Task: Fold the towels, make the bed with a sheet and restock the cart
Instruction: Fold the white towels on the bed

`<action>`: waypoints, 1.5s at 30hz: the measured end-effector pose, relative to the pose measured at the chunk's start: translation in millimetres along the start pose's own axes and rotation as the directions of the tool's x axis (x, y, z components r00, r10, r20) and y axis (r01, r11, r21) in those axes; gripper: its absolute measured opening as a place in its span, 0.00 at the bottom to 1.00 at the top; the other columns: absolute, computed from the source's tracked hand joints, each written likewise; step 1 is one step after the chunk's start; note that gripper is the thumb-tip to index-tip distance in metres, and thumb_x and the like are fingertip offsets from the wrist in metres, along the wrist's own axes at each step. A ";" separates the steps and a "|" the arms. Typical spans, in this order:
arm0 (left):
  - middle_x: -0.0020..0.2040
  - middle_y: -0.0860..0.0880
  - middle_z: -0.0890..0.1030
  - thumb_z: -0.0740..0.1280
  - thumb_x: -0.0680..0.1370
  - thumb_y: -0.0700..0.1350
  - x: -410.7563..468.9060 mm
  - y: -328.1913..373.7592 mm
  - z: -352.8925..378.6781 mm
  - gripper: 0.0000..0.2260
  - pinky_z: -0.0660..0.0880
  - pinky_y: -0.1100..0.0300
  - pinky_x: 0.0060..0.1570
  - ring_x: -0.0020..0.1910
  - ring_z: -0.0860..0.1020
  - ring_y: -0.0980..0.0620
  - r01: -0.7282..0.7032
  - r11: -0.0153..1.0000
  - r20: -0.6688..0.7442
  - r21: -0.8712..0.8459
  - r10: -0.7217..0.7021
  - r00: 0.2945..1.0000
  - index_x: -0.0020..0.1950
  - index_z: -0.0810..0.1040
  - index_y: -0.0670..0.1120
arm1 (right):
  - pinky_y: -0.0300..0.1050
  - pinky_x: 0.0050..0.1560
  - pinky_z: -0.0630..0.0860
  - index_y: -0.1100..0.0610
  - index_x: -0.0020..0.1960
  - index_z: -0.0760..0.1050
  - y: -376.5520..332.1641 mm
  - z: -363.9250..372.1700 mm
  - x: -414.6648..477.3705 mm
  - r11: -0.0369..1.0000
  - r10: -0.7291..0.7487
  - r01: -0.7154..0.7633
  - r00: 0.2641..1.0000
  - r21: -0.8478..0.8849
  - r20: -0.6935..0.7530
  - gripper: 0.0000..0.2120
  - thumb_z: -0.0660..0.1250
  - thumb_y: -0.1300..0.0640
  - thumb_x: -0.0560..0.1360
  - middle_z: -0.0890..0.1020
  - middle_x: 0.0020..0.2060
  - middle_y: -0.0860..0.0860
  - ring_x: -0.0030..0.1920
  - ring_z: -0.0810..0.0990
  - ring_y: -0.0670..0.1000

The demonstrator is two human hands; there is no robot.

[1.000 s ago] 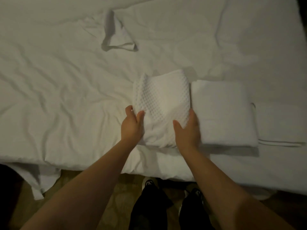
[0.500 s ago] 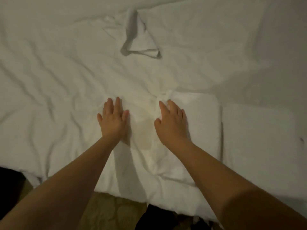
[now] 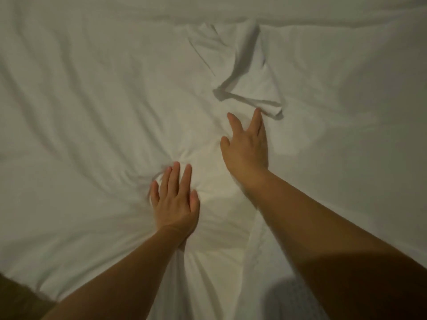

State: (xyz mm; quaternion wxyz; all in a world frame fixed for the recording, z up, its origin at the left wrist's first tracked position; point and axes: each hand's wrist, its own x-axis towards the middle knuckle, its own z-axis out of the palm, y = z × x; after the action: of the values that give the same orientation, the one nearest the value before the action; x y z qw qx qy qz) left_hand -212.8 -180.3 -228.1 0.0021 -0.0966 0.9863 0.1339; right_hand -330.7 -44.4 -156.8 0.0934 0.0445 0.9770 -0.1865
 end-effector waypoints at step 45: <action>0.50 0.49 0.80 0.66 0.77 0.44 -204.5 182.7 -436.6 0.03 0.77 0.61 0.40 0.40 0.81 0.53 0.019 0.474 0.096 -0.880 0.138 0.986 0.47 0.79 0.49 | 0.39 0.46 0.79 0.44 0.53 0.76 -18.8 -376.9 -372.2 0.343 -0.234 0.170 0.968 0.924 -0.092 0.18 0.64 0.67 0.76 0.81 0.48 0.42 0.52 0.80 0.46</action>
State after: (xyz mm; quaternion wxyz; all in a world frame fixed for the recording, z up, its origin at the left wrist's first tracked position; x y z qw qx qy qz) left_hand -37.5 -84.2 247.2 0.0235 -0.0388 0.7782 0.6264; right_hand -31.2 59.3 268.0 0.0562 -0.0369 0.6985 -0.7124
